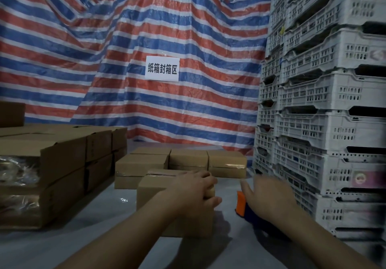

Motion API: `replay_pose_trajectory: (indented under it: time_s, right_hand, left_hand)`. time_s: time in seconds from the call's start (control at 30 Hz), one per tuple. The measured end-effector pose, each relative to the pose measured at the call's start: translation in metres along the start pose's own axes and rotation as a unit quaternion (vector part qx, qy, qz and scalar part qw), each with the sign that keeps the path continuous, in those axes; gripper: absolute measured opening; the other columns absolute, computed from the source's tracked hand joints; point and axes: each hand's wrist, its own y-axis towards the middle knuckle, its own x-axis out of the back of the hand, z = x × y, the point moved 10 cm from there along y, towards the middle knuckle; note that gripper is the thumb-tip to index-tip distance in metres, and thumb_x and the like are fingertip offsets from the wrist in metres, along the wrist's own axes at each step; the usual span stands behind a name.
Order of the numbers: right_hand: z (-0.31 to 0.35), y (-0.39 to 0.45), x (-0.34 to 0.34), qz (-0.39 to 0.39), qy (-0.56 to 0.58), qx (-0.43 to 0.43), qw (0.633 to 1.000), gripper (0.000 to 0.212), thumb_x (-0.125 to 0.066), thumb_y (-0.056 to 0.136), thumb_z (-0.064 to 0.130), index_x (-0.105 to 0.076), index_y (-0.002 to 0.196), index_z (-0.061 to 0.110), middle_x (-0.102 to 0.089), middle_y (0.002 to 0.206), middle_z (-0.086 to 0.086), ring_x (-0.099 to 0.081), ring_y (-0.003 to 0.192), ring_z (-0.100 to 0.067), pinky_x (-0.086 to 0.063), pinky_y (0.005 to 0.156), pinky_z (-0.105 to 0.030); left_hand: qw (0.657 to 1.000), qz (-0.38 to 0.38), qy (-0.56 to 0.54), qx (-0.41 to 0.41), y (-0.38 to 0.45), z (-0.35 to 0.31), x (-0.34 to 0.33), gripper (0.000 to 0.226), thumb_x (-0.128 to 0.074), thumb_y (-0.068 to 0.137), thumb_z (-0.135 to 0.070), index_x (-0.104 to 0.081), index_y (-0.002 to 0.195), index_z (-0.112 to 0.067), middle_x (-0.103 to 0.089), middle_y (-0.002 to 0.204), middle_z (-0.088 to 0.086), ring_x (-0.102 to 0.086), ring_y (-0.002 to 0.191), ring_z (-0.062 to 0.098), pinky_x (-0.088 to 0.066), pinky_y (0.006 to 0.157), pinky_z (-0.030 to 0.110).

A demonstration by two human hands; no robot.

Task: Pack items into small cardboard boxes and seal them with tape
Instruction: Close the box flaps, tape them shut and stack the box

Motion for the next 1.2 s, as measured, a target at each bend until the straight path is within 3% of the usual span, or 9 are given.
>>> replay_pose_trajectory:
  time_s: [0.07,0.13,0.33,0.53,0.63,0.7,0.83,1.1,1.2]
  right_hand:
    - [0.026,0.005,0.004,0.019,0.205,0.007,0.979,0.04,-0.034,0.104,0.042,-0.049,0.073,0.024,-0.054,0.075,0.007,-0.056,0.073,-0.016,-0.039,0.064,-0.033]
    - [0.056,0.004,-0.017,0.13,0.41,-0.055,0.901,0.036,-0.033,0.107,0.037,-0.054,0.081,0.024,-0.055,0.08,0.007,-0.055,0.076,-0.012,-0.036,0.062,-0.027]
    - [0.1,-0.014,-0.058,0.213,0.588,-0.191,0.756,0.047,-0.027,0.106,0.053,-0.05,0.136,0.025,-0.062,0.123,-0.007,-0.059,0.101,-0.018,-0.041,0.077,-0.03]
    - [0.097,-0.029,-0.059,0.218,0.571,-0.156,0.776,0.055,-0.023,0.102,0.059,-0.047,0.143,0.032,-0.057,0.142,-0.008,-0.057,0.123,-0.022,-0.041,0.093,-0.033]
    - [0.097,-0.026,-0.048,0.208,0.557,-0.104,0.797,0.043,-0.023,0.1,0.062,-0.055,0.12,0.043,-0.059,0.14,-0.001,-0.057,0.111,-0.008,-0.041,0.102,-0.034]
    - [0.092,-0.022,-0.042,0.187,0.552,-0.102,0.806,0.057,-0.028,0.099,0.063,-0.046,0.145,0.036,-0.048,0.152,0.001,-0.048,0.132,-0.013,-0.035,0.114,-0.04]
    - [0.103,-0.026,-0.035,0.189,0.57,-0.066,0.797,0.058,-0.035,0.094,0.063,-0.042,0.146,0.038,-0.055,0.138,0.008,-0.053,0.113,-0.007,-0.043,0.1,-0.034]
    - [0.108,-0.029,-0.036,0.156,0.597,-0.08,0.783,0.038,-0.045,0.1,0.052,-0.043,0.136,0.041,-0.059,0.115,0.017,-0.058,0.109,-0.007,-0.046,0.103,-0.037]
    - [0.101,-0.021,-0.034,0.14,0.596,-0.099,0.785,0.052,-0.046,0.1,0.052,-0.034,0.148,0.038,-0.053,0.135,0.008,-0.052,0.123,-0.015,-0.042,0.107,-0.036]
  left_hand:
    - [1.0,-0.002,-0.001,0.001,0.001,0.001,0.0,0.061,-0.045,0.095,-0.061,-0.031,0.148,-0.034,-0.032,0.156,-0.004,-0.032,0.14,0.02,-0.028,0.112,0.044]
    - [1.0,-0.01,-0.005,0.0,0.001,0.001,0.001,0.061,-0.045,0.094,-0.06,-0.033,0.148,-0.034,-0.036,0.153,-0.004,-0.034,0.139,0.019,-0.029,0.113,0.045]
    - [0.996,-0.066,-0.062,0.001,-0.002,0.005,0.005,0.069,-0.06,0.087,-0.054,-0.033,0.146,-0.029,-0.05,0.142,-0.004,-0.045,0.132,0.017,-0.033,0.112,0.041]
    - [0.995,-0.05,-0.088,0.015,-0.001,0.009,0.005,0.085,-0.073,0.079,-0.049,-0.028,0.147,-0.028,-0.053,0.137,-0.003,-0.05,0.126,0.017,-0.04,0.107,0.039]
    - [0.972,-0.078,-0.22,0.008,-0.01,0.019,0.021,0.077,-0.072,0.082,-0.044,-0.023,0.142,-0.046,-0.053,0.135,-0.007,-0.051,0.113,-0.009,-0.047,0.091,0.017]
    - [0.958,-0.117,-0.26,0.013,-0.022,0.034,0.039,0.07,-0.07,0.083,-0.048,-0.022,0.134,-0.056,-0.049,0.139,-0.013,-0.046,0.103,-0.023,-0.043,0.076,0.008]
    - [0.933,-0.194,-0.287,0.095,-0.054,0.092,0.047,0.082,-0.065,0.08,-0.063,-0.02,0.146,-0.05,-0.039,0.149,-0.013,-0.045,0.121,-0.001,-0.047,0.097,0.028]
    - [0.856,-0.17,-0.448,0.194,-0.097,0.137,-0.002,0.084,-0.054,0.067,-0.078,-0.019,0.142,-0.061,-0.037,0.126,-0.025,-0.042,0.089,-0.018,-0.042,0.067,0.006]
    - [0.857,-0.207,-0.431,0.193,-0.092,0.14,0.009,0.1,-0.051,0.064,-0.084,-0.014,0.151,-0.051,-0.036,0.146,-0.016,-0.046,0.118,0.002,-0.044,0.094,0.026]
